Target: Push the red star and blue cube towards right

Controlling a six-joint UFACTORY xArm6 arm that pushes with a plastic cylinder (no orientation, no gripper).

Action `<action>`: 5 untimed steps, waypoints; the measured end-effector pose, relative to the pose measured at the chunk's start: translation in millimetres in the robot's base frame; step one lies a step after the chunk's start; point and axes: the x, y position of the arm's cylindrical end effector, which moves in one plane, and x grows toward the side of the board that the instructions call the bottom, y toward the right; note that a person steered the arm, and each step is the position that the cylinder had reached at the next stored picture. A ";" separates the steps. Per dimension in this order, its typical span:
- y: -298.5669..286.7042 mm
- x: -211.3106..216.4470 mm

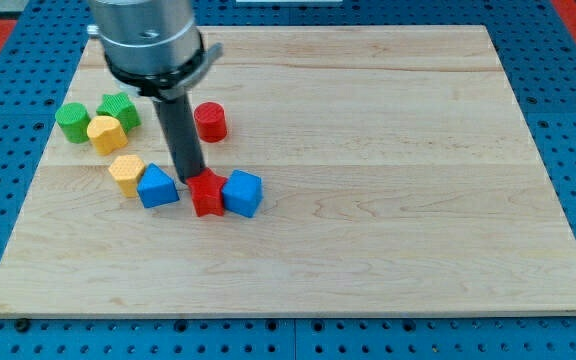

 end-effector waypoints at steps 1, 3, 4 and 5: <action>38.1 10.3; 8.8 8.5; -16.2 19.8; -23.8 37.4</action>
